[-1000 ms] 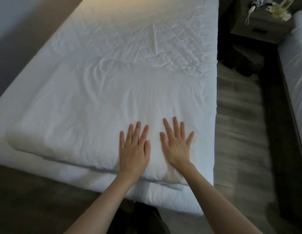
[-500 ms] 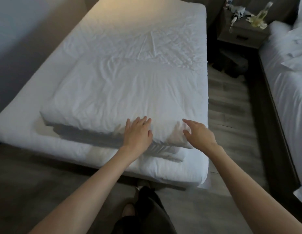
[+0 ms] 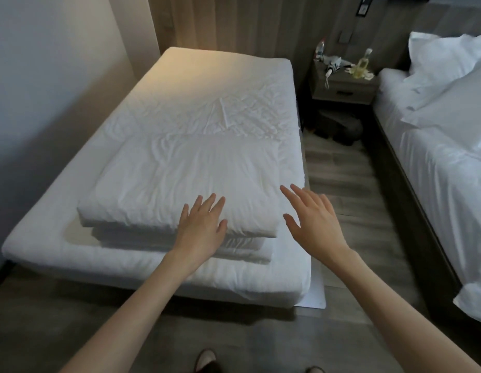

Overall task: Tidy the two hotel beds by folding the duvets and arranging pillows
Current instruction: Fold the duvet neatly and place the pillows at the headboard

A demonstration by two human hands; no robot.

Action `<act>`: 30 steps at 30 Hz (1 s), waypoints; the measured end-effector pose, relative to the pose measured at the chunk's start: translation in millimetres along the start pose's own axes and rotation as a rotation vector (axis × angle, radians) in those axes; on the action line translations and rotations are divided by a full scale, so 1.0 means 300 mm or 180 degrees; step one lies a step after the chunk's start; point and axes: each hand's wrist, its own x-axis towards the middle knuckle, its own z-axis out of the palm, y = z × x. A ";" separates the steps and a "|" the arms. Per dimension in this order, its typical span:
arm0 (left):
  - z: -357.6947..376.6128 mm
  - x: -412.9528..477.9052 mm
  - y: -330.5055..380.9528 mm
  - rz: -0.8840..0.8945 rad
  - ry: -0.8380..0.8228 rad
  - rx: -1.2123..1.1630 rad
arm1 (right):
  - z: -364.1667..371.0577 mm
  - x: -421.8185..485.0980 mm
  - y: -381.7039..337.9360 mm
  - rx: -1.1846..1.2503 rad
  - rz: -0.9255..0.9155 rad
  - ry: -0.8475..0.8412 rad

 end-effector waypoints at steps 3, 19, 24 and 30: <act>0.021 -0.010 0.126 -0.0057 0.0065 0.0081 | -0.048 -0.036 0.118 -0.0049 -0.0068 0.0097; 0.212 0.090 1.074 -0.0147 0.0524 0.0263 | -0.310 -0.203 0.947 0.0056 -0.0476 0.0150; 0.198 0.282 1.217 -0.0220 0.0595 0.0177 | -0.341 -0.070 1.133 0.0132 -0.0515 0.0165; 0.224 0.627 1.376 -0.0255 0.0718 0.0126 | -0.347 0.199 1.377 0.0016 -0.0641 0.0124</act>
